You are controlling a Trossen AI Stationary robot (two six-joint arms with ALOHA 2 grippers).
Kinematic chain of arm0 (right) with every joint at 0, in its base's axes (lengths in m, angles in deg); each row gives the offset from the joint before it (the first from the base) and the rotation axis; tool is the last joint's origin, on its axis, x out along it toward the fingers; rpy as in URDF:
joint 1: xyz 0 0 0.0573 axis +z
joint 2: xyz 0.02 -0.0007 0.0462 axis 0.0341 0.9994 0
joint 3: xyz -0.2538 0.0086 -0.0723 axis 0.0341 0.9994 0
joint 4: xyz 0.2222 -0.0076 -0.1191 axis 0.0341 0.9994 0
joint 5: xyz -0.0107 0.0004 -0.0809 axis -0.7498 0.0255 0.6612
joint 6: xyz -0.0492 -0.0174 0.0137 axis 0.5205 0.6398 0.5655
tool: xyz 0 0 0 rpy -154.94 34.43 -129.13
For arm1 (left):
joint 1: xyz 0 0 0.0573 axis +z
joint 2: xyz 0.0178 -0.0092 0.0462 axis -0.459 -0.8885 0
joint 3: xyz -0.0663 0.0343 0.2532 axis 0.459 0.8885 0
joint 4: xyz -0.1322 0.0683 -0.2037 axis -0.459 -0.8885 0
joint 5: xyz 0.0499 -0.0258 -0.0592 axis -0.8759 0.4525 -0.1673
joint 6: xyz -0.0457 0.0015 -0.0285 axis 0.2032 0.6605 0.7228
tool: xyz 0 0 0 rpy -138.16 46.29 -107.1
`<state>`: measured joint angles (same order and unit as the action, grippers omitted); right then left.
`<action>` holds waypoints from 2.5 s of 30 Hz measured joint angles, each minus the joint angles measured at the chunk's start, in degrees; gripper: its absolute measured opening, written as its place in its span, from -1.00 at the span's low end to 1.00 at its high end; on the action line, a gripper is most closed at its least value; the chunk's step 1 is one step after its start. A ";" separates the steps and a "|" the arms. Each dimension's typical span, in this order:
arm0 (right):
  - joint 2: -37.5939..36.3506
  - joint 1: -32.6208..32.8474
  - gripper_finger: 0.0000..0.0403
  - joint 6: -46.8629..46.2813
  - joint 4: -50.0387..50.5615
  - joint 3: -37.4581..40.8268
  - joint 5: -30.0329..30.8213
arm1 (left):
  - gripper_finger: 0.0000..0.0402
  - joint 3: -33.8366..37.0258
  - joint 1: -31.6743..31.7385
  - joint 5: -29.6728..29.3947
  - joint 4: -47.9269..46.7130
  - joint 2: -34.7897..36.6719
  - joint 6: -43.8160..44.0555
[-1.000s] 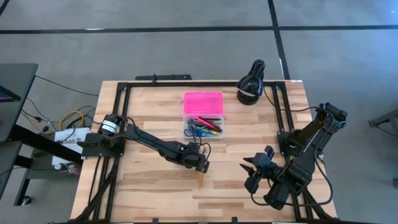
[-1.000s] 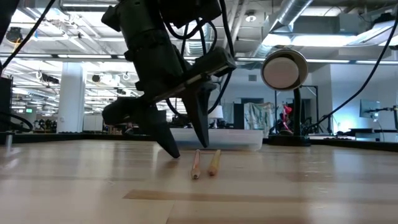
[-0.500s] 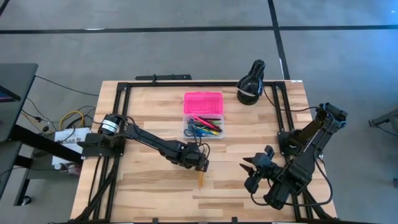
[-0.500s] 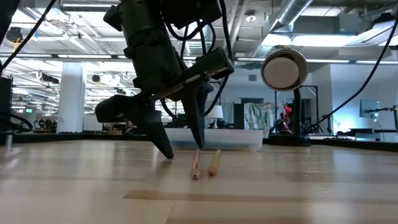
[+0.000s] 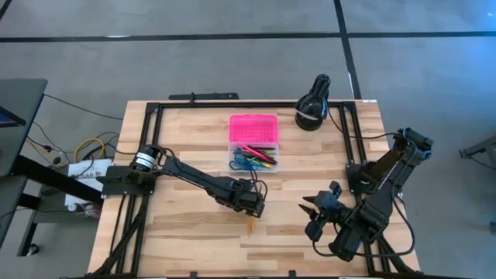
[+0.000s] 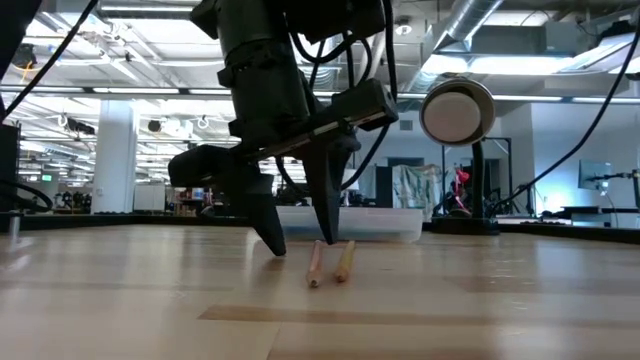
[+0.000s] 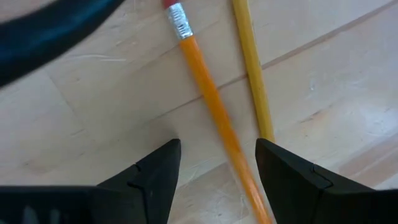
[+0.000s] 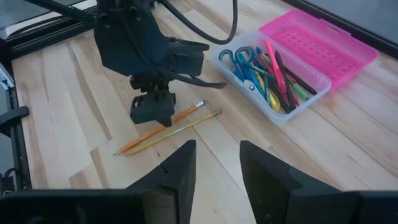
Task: Pick & place school supplies into a supply box
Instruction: Put the orange pencil into the pink supply box
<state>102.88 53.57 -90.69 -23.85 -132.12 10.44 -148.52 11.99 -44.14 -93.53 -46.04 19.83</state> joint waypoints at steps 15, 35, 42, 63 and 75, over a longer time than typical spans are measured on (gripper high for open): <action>0.00 0.00 -0.42 0.02 -0.05 0.02 -0.04 | 0.04 -1.87 0.26 2.50 -5.77 -1.31 -2.30; 0.00 0.00 -0.42 0.18 0.17 0.02 -0.20 | 0.04 -3.19 -0.14 1.47 -10.01 -1.33 -4.72; 0.00 0.00 -0.42 1.07 0.01 0.02 -0.20 | 0.04 -3.22 -0.09 1.92 -9.59 -1.33 -3.79; 0.00 0.00 -0.42 1.50 -0.06 0.02 -0.41 | 0.04 -3.34 -3.85 -5.36 -21.66 -1.40 -25.99; 0.00 -1.77 -0.42 1.50 -2.40 0.02 -2.39 | 0.04 -3.17 -3.29 -4.97 -18.55 -1.33 -31.99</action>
<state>102.88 51.80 -89.18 -26.25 -132.10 8.05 -151.69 8.71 -49.11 -112.08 -47.38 -12.16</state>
